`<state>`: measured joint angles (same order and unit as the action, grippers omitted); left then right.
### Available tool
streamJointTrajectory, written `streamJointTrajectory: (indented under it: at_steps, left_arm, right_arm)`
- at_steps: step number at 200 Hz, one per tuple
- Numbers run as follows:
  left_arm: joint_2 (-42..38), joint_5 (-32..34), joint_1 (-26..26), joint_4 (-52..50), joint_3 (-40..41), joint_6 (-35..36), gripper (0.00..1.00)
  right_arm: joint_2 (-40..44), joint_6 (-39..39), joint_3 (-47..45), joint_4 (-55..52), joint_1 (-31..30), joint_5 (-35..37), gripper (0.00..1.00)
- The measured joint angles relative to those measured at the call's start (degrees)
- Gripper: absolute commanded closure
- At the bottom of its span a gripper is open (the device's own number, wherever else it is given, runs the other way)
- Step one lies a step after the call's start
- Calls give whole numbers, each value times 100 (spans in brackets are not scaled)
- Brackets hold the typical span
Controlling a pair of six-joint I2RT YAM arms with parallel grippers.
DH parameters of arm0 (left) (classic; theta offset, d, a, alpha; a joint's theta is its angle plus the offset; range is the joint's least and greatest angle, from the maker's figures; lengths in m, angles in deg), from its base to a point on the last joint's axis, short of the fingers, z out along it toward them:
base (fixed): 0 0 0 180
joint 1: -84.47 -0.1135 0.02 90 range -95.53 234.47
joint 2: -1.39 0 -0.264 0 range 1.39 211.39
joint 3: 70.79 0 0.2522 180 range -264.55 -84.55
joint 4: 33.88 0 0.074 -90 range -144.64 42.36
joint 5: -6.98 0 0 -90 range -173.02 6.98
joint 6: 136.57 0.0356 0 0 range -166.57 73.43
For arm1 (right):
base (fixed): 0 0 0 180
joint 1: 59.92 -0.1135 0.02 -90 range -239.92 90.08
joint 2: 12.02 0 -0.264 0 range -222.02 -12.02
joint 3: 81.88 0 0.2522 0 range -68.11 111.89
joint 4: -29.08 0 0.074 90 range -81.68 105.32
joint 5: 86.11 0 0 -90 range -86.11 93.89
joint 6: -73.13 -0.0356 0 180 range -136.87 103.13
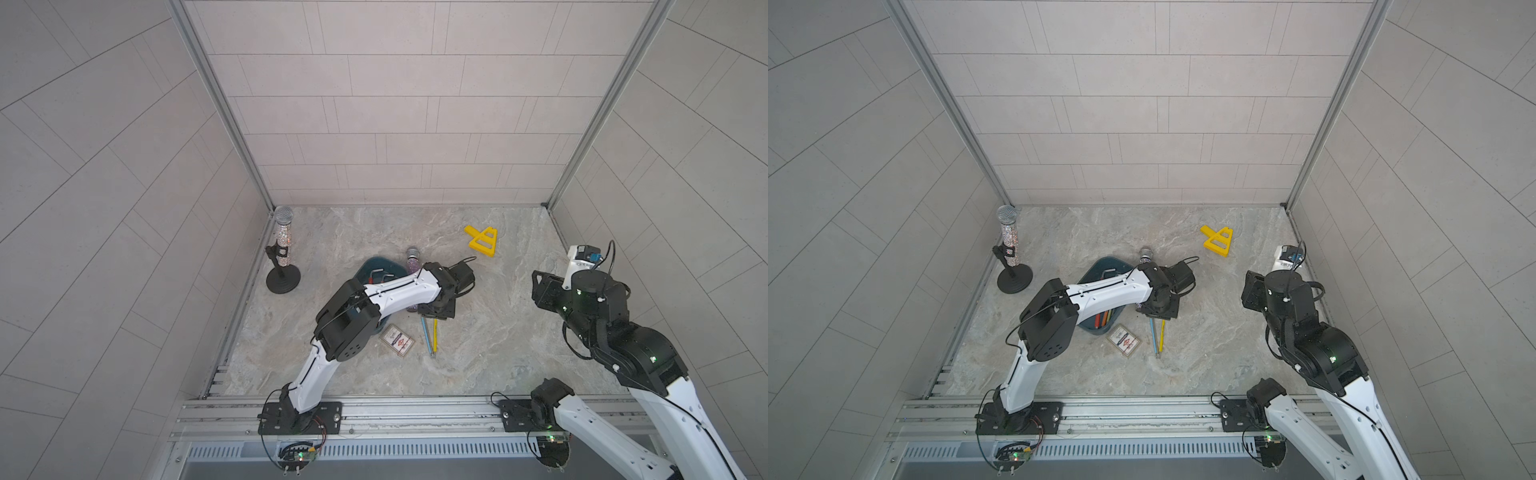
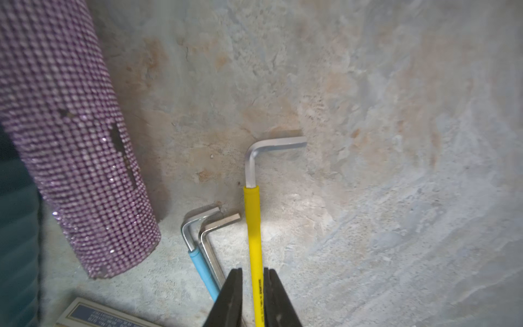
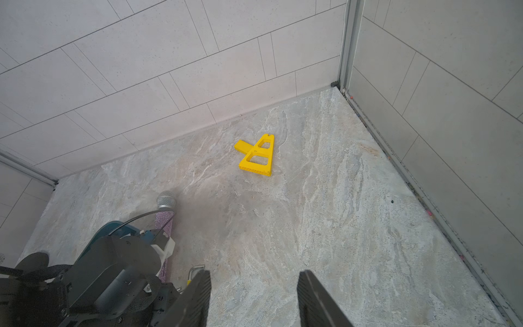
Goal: Put the hex key on the desktop into the storage box
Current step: Pick up the Allen key from the center of the board.
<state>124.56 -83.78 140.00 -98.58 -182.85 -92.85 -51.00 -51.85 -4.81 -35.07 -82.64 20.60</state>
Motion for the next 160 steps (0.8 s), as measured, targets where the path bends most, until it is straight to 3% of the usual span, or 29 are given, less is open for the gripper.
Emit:
streamJointTrajectory:
  at_steps: [126,160]
  left_arm:
    - [352,-247,63,2,26,2,76]
    - [372,-254,85,-13,13,11,80]
  right_arm:
    - [42,-48,-76,22,0,-13,46]
    - [42,-83,-90,26,0,-33,46]
